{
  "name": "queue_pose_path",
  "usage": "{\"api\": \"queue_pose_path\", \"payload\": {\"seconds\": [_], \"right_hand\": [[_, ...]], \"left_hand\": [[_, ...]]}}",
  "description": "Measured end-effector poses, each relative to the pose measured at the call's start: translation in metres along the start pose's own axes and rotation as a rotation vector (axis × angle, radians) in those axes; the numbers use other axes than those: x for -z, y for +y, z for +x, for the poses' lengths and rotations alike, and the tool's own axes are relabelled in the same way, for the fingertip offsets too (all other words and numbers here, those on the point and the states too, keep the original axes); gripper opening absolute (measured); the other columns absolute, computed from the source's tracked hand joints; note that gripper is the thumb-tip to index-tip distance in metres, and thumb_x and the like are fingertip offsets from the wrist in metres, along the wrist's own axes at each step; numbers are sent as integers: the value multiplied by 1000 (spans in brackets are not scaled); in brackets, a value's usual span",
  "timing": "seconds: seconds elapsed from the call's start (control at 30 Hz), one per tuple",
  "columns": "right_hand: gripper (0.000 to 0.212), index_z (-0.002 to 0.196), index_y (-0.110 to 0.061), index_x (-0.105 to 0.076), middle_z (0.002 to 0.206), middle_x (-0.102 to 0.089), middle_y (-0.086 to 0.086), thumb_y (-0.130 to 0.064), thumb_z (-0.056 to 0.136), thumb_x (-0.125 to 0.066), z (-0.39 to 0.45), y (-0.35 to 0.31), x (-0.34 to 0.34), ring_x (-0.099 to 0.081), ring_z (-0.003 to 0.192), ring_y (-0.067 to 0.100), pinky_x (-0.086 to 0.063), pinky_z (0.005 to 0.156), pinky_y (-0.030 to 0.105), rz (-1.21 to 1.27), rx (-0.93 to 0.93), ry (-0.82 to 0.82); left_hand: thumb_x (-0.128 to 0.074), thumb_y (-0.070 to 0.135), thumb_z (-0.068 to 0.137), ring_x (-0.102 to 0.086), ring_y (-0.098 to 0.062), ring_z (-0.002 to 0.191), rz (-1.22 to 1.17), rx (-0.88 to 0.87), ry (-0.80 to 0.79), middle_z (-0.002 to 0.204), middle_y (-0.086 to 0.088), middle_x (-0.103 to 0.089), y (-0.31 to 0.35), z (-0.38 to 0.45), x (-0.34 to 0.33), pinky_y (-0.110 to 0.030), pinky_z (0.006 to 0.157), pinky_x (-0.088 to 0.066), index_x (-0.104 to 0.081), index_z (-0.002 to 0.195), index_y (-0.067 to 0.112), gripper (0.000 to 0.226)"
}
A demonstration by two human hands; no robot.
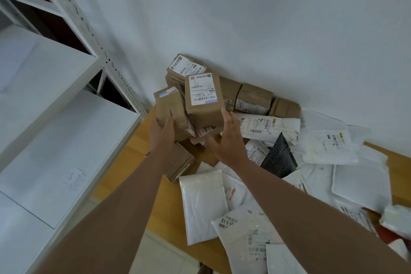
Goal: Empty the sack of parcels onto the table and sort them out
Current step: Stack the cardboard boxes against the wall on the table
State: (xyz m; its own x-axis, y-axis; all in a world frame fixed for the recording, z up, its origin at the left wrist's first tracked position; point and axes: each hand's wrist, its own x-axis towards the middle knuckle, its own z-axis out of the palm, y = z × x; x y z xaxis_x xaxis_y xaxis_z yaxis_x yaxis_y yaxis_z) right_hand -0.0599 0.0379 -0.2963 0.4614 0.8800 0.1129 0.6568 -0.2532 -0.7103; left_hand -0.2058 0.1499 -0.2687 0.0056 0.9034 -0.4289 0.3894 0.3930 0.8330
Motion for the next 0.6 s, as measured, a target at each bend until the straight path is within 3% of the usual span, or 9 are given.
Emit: {"api": "queue_pose_path", "payload": {"seconds": [0.1, 0.27, 0.47, 0.6], "right_hand": [[88, 151, -23, -11, 153, -21, 19, -57, 83, -53, 3, 1, 7, -28, 140, 34, -41, 105, 56, -17, -13, 2], [87, 151, -14, -15, 149, -28, 18, -52, 83, -55, 2, 10, 19, -29, 140, 31, -38, 109, 54, -40, -41, 22], [84, 151, -13, -18, 148, -30, 17, -43, 82, -56, -9, 16, 25, -33, 136, 29, -38, 108, 45, -21, -95, 37], [82, 150, -10, -20, 149, -31, 19, -33, 84, -63, -14, 23, 25, -33, 138, 32, -35, 109, 44, -24, -107, 58]], "left_hand": [[-53, 48, 90, -50, -20, 110, -5, 16, 28, 129, 5, -44, -3, 3, 4, -37, 85, -47, -25, 149, 26, 69], [-60, 66, 75, -37, -31, 134, 160, -39, 61, 149, -8, -32, -3, 7, 6, -53, 105, -40, -21, 150, 28, 92], [-69, 47, 79, -40, -34, 128, 274, -12, 21, 146, -6, -28, -7, 5, 3, -53, 100, -46, -21, 148, 26, 86], [-64, 49, 80, -46, -29, 118, 283, -53, 52, 136, -4, -34, -11, -6, 5, -52, 92, -51, -30, 141, 26, 74]]}}
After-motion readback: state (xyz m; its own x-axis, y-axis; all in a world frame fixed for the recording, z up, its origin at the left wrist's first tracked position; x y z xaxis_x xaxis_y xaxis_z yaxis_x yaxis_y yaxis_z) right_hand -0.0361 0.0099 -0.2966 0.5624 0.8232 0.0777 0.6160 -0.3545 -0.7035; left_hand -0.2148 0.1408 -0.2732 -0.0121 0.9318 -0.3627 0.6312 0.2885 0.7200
